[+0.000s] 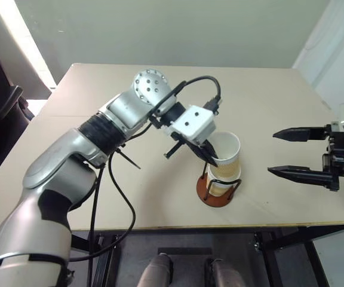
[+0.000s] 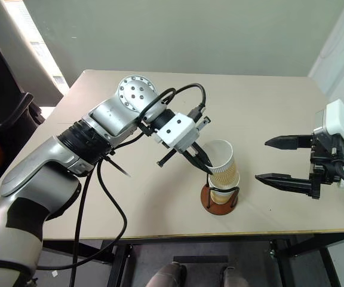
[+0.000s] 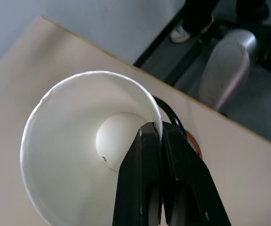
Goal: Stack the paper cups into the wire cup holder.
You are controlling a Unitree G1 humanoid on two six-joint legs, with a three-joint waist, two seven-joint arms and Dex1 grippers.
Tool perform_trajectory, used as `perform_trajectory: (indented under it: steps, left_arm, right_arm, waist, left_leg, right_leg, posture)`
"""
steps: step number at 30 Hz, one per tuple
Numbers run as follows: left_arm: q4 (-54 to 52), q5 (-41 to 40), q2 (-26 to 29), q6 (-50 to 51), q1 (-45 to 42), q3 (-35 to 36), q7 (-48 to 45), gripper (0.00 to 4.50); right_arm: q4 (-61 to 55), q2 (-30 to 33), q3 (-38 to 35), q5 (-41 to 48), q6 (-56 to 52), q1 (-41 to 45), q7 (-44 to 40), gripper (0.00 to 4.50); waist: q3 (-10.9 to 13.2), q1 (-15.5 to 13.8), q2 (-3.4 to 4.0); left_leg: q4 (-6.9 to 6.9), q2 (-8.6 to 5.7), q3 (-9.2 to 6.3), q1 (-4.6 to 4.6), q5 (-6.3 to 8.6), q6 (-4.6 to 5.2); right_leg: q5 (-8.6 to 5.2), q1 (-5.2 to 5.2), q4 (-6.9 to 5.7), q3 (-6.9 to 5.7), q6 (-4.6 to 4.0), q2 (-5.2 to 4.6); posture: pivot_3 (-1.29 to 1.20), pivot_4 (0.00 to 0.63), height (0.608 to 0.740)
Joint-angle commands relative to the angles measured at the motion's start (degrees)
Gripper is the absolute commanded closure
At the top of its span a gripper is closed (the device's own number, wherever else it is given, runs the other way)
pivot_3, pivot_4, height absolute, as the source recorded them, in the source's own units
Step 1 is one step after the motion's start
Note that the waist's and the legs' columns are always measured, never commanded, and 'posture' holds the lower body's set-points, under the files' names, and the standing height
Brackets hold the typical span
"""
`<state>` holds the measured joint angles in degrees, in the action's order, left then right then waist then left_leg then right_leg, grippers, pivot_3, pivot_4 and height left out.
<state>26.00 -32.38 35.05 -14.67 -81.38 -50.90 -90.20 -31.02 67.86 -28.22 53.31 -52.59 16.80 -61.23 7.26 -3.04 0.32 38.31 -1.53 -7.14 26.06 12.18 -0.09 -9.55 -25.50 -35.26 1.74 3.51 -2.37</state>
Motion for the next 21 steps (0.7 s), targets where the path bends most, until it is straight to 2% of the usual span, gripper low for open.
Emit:
perform_trajectory:
  steps: [1,4,7,16,21]
  left_arm:
    - [-1.7,-0.8,1.0,-1.2,-1.2,-0.4,-2.3,4.49]
    - [-0.6,0.9,0.5,-2.4,-1.2,-0.8,-2.3,4.49]
    - [0.5,1.7,-1.4,-1.9,-0.9,1.1,-2.3,3.88]
    - [2.1,4.9,-3.3,-2.6,0.3,4.9,-2.3,0.74]
    - [2.4,8.2,-2.2,0.9,1.8,11.0,-2.3,0.74]
  right_arm:
    - [-1.2,1.3,-2.6,1.0,0.3,-0.1,0.0,0.10]
    - [-1.0,1.8,-2.3,0.6,0.5,-0.7,-0.6,0.10]
    - [-0.6,1.9,-1.4,0.4,1.0,-0.4,-0.4,0.10]
    - [1.0,2.1,2.3,-0.7,3.0,1.3,-1.1,0.10]
    - [3.8,1.5,8.4,-1.9,5.2,5.7,-3.1,0.10]
  waist:
    - [0.0,0.0,0.00]
    - [0.0,-0.1,0.00]
    - [0.0,-0.2,0.00]
    - [0.0,-0.2,0.02]
    - [0.0,-0.1,0.04]
  left_leg:
    - [0.00,0.00,0.00,0.00,0.01,0.02]
    - [0.02,-0.01,0.00,0.02,0.16,0.27]
    - [0.08,-0.02,0.00,0.02,0.17,0.29]
    - [0.16,-0.02,0.03,0.01,0.18,0.30]
    - [0.22,-0.02,0.06,0.02,0.19,0.34]
  right_leg:
    - [0.00,0.00,0.00,0.00,0.00,0.00]
    - [0.01,0.00,0.01,0.00,0.02,0.00]
    - [0.02,0.02,0.01,0.00,0.03,-0.01]
    - [0.04,0.04,0.00,0.02,0.06,-0.01]
    - [0.06,0.05,0.00,0.03,0.11,-0.01]
  posture:
    - [0.00,0.150,0.740]
    - [0.00,0.150,0.740]
    - [0.00,0.150,0.740]
    - [0.00,0.150,0.740]
    - [0.00,0.150,0.740]
